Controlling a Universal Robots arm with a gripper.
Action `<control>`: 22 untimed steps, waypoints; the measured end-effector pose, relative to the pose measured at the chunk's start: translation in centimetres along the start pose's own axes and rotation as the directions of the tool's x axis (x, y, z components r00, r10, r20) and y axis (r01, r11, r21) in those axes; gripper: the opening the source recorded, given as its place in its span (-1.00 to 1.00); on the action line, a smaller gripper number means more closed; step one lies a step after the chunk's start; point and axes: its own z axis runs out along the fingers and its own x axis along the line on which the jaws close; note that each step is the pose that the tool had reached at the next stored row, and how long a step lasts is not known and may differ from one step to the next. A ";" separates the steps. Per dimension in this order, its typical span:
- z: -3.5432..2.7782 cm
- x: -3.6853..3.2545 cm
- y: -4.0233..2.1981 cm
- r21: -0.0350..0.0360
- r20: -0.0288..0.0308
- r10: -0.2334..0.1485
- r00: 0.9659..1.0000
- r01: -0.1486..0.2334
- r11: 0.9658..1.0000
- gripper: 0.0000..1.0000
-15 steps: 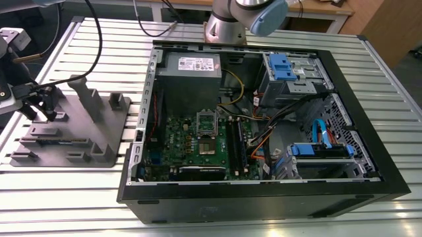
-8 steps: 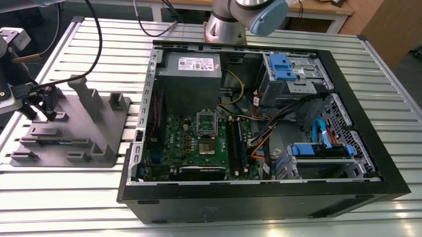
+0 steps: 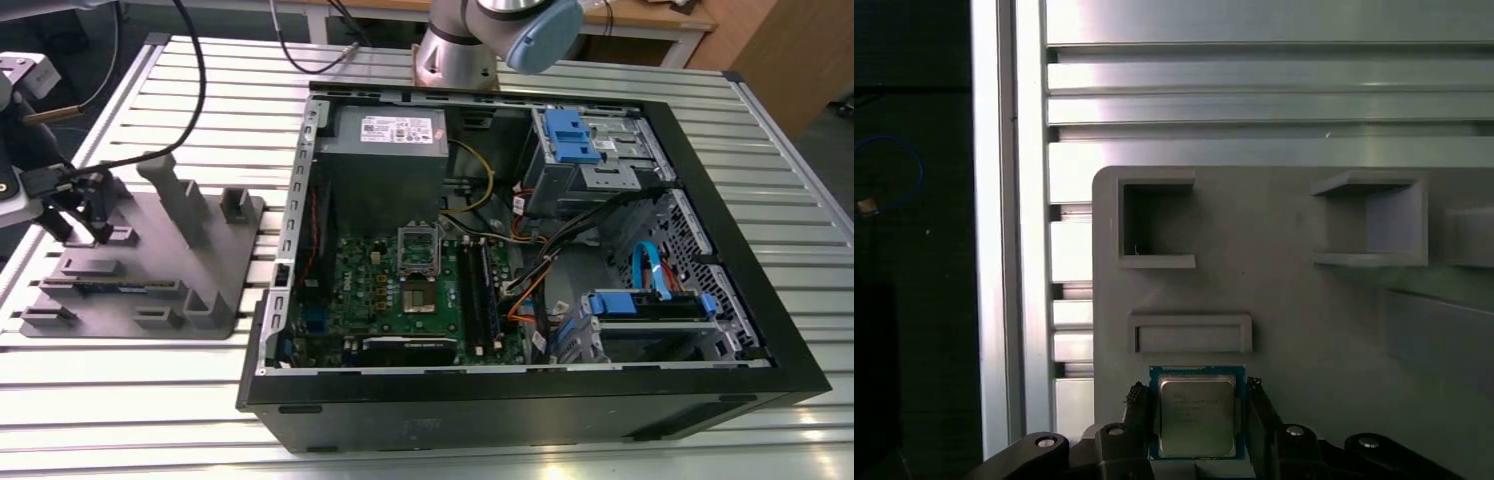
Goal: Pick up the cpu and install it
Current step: 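Pick up the cpu and move it towards the insertion slot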
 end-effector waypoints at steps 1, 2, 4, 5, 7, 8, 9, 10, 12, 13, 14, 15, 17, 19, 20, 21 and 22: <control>-0.08 0.00 0.00 0.000 0.000 0.000 1.000 0.000 1.000 -0.06; -0.18 -0.01 0.00 0.000 0.000 0.000 1.000 0.000 1.000 -0.06; -0.32 -0.01 0.00 0.000 0.000 0.000 1.000 0.000 1.000 -0.06; -0.39 -0.01 0.00 0.000 0.000 0.000 1.000 0.000 1.000 -0.06; -0.57 -0.02 0.00 0.000 0.000 0.000 1.000 0.000 1.000 -0.06; -0.65 -0.02 0.00 0.000 0.000 0.000 1.000 0.000 1.000 -0.06; -0.73 -0.02 0.00 0.000 0.000 0.000 1.000 0.000 1.000 -0.06; -0.79 -0.02 0.00 0.000 0.000 0.000 1.000 0.000 1.000 -0.06; -0.93 -0.02 0.00 0.000 0.000 0.000 1.000 0.000 1.000 -0.06; -1.00 -0.02 0.00 0.000 0.000 0.000 1.000 0.000 1.000 -0.06; -1.11 -0.02 0.00 0.000 0.000 0.000 1.000 0.000 1.000 -0.06; -1.24 -0.03 0.00 0.000 0.000 0.000 1.000 0.000 1.000 -0.06; -1.53 -0.04 -0.01 0.000 0.000 0.000 1.000 0.000 1.000 -0.06; -1.87 -0.04 -0.01 0.000 0.000 0.000 1.000 0.000 1.000 -0.06; -2.01 -0.05 -0.01 0.000 0.000 0.000 1.000 0.000 1.000 -0.06; -2.14 -0.05 -0.01 0.000 0.000 0.000 1.000 0.000 1.000 -0.06; -2.25 -0.05 -0.01 0.000 0.000 0.000 1.000 0.000 1.000 -0.06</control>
